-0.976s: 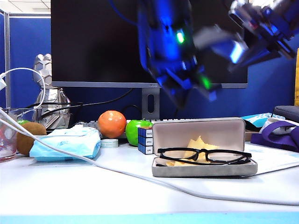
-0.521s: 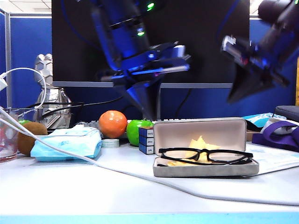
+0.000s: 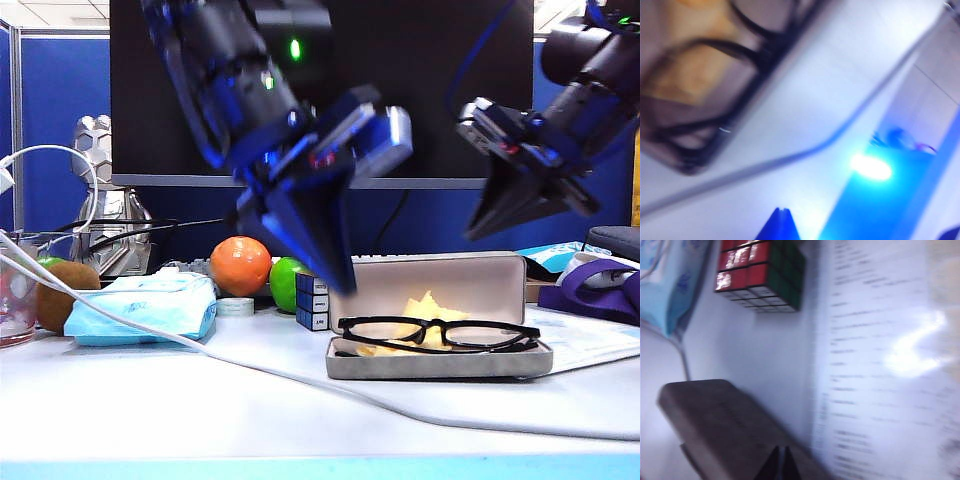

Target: Pick up the glasses, fold the temples of the glasses, place the glasses into the glasses case, and finally close the glasses case.

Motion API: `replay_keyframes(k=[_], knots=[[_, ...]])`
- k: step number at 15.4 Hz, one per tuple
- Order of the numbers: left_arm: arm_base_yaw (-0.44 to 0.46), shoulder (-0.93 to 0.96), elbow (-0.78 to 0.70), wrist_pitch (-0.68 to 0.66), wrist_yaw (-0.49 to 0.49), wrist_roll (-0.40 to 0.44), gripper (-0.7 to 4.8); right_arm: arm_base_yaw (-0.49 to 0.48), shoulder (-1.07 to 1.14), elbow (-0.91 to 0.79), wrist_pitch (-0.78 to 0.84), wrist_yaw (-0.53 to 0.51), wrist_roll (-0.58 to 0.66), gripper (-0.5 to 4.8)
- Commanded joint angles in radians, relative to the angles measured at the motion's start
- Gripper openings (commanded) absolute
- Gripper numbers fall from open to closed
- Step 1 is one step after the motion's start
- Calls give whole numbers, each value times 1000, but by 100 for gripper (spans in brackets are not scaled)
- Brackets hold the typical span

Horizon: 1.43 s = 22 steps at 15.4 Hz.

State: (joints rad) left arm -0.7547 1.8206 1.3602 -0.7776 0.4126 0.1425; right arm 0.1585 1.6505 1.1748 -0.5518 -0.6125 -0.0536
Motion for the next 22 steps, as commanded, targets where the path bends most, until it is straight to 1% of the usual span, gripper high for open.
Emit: replay_keyframes(k=[1, 3, 5, 7, 9, 10, 15, 16, 18, 20, 22], knots=[[-5, 40, 2, 30, 26, 18, -5, 36, 1, 3, 2, -15, -19, -5], [-18, 77, 2, 64, 29, 53, -5, 44, 26, 3, -7, -8, -18, -5], [-30, 94, 1, 111, 37, 58, -5, 43, 47, 2, -32, -8, -30, -5], [-45, 100, 1, 205, 37, 60, -6, 44, 48, 3, -61, -23, -51, -5], [-51, 106, 1, 249, 37, 60, -5, 44, 48, 3, -99, -22, -62, -5], [-54, 116, 1, 257, 37, 59, -5, 44, 48, 3, -113, -23, -79, -5], [-77, 143, -1, 273, 40, 59, -5, 44, 48, 3, -114, -23, -78, -5], [-76, 143, -3, 293, 31, 41, -5, 44, 48, 3, -115, -35, -78, -5], [-80, 157, -3, 317, 14, 35, -5, 45, 48, 3, -117, -69, -78, -5], [-80, 182, -3, 322, 6, 13, -5, 56, 48, 2, -124, -68, -79, -5], [-80, 205, -3, 323, 0, 12, -5, 69, 48, 2, -130, -71, -79, -5]])
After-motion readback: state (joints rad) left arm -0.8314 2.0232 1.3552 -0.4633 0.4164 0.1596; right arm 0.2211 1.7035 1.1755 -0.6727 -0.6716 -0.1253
